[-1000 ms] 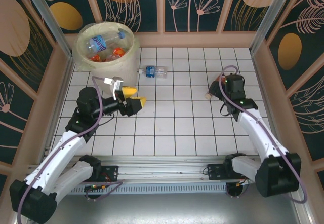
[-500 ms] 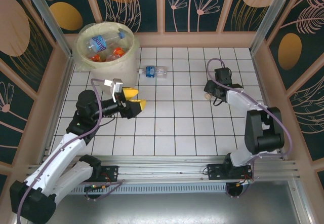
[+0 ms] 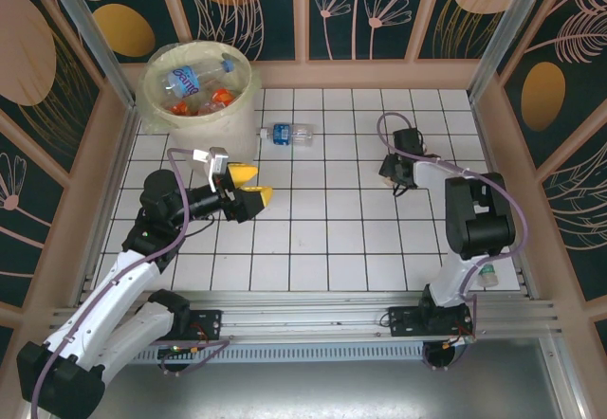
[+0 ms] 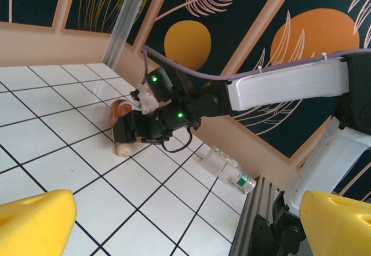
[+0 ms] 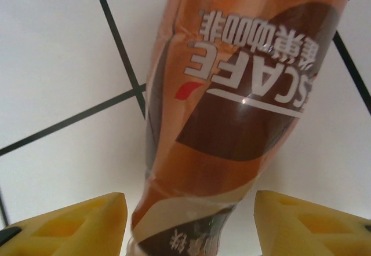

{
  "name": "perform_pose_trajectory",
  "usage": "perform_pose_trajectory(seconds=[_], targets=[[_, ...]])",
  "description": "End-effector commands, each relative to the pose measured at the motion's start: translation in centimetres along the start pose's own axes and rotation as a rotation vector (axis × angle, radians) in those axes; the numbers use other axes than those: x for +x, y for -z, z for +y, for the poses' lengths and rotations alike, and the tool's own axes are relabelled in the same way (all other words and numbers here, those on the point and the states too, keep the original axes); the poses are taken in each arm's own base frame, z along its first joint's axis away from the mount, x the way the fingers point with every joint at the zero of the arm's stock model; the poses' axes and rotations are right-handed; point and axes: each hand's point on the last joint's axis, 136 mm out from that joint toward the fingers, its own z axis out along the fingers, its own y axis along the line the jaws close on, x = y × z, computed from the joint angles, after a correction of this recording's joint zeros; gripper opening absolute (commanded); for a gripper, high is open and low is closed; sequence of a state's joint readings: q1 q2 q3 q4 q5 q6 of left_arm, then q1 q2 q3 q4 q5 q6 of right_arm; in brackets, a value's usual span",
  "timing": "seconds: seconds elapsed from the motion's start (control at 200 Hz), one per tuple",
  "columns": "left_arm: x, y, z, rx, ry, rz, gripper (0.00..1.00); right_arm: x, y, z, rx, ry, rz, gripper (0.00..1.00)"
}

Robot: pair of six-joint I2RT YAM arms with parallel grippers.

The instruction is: Put the plastic bottles in the bin

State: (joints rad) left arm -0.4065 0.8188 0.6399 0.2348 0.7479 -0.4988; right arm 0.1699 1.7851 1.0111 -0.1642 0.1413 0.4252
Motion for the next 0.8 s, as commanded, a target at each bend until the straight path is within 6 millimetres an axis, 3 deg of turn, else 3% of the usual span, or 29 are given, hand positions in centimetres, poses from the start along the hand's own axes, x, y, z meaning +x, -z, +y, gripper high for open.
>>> perform_pose_trajectory(seconds=[0.0,0.135,0.275,0.405,0.616,0.796], targets=[[-0.7,0.1,-0.7,0.012,-0.04,-0.02,0.99,-1.0,-0.6,-0.3,0.022,-0.008,-0.038,0.59],[-0.6,-0.1,-0.4,0.005,-0.03,-0.014,0.99,-1.2,-0.8,-0.3,0.031,0.013,-0.05,0.54],[-0.1,-0.5,0.4,-0.015,0.012,-0.012,0.99,-1.0,-1.0,0.0,0.044,0.059,-0.054,0.42],[0.0,-0.6,1.9,-0.063,0.12,-0.067,0.99,-1.0,0.1,1.1,0.037,0.101,-0.093,0.39],[1.3,-1.7,3.5,-0.052,0.341,-0.138,0.98,-1.1,6.2,6.7,-0.155,0.213,-0.212,0.37],[2.5,-3.1,4.8,-0.053,0.435,-0.14,0.99,1.8,13.5,13.0,-0.522,0.317,-0.202,0.37]])
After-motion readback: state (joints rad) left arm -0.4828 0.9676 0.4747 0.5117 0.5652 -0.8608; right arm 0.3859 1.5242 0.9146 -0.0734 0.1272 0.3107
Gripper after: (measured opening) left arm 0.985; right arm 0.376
